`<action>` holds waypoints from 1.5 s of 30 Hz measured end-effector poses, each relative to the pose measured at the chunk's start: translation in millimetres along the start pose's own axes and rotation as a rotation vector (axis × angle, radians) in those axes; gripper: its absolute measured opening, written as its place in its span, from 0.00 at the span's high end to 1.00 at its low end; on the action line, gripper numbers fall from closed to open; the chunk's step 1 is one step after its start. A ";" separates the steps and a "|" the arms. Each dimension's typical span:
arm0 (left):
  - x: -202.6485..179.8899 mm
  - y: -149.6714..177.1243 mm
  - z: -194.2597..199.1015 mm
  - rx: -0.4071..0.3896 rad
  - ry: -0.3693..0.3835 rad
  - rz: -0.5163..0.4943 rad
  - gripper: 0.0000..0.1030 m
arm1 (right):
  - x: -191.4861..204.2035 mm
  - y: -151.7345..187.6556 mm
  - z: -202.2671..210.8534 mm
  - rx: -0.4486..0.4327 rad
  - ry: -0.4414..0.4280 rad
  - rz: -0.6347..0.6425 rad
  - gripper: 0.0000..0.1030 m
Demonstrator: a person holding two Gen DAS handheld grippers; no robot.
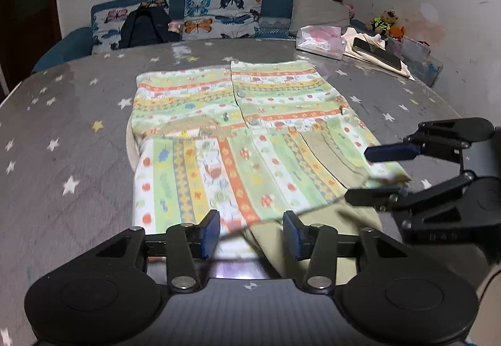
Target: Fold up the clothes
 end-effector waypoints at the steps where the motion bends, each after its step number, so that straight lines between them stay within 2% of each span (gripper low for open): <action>1: -1.5 3.5 2.6 0.008 0.012 0.007 0.53 | -0.8 3.3 2.9 0.002 0.009 0.008 0.46; 8: -14.7 19.2 3.0 0.077 0.037 0.024 0.56 | 0.5 28.5 13.9 0.030 0.070 0.089 0.42; 10: -15.7 19.3 -0.4 0.094 0.065 0.035 0.64 | 2.3 36.0 15.1 0.042 0.087 0.118 0.41; 12: -16.1 18.9 -4.0 0.106 0.074 0.038 0.78 | 4.6 42.7 15.4 0.049 0.101 0.143 0.41; 15: -14.0 13.0 -0.7 0.095 0.097 0.045 0.87 | 8.5 48.9 14.8 0.046 0.118 0.178 0.41; 20: -9.0 -13.7 20.5 0.010 0.133 0.049 0.90 | 15.9 47.8 12.3 0.014 0.124 0.231 0.37; 25: -5.3 -43.7 23.9 -0.031 0.166 0.046 0.90 | 25.9 30.4 4.9 -0.064 0.123 0.263 0.35; 28: -4.0 -52.2 19.2 -0.030 0.176 0.037 0.90 | 24.4 12.5 0.2 -0.093 0.078 0.223 0.42; 29: -2.7 -52.7 18.3 -0.030 0.180 0.034 0.89 | 22.8 7.1 -1.3 -0.096 0.061 0.205 0.53; 30: -0.1 -51.4 18.1 -0.029 0.185 0.034 0.86 | 20.9 1.6 -2.7 -0.097 0.043 0.185 0.69; 32: 7.8 -46.7 20.6 -0.039 0.179 0.036 0.79 | 12.2 -9.6 -5.1 -0.073 -0.027 0.125 0.86; 34: 17.9 -38.9 27.0 -0.070 0.155 0.029 0.66 | 1.9 -18.8 -5.3 -0.059 -0.093 0.063 0.88; 35: 23.0 -34.5 30.8 -0.087 0.141 0.025 0.56 | -2.5 -21.3 -4.6 -0.057 -0.107 0.043 0.89; 39: 34.2 -15.1 42.1 -0.142 0.052 -0.039 0.44 | -18.6 -28.8 -2.1 -0.050 -0.158 -0.032 0.90; 45: 20.4 -5.5 23.4 -0.151 -0.113 -0.200 0.39 | -28.2 -36.1 0.2 -0.067 -0.173 -0.084 0.90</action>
Point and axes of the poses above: each gripper's, at about its wrist camera, not at the fingertips, and z roughly against the way its jaws point, x to its left, y to its underside, the point moved 3 cm from there along -z, roughly the way its jaws point, and after that the axes turned 14 degrees about x, right-handed, at the moved point
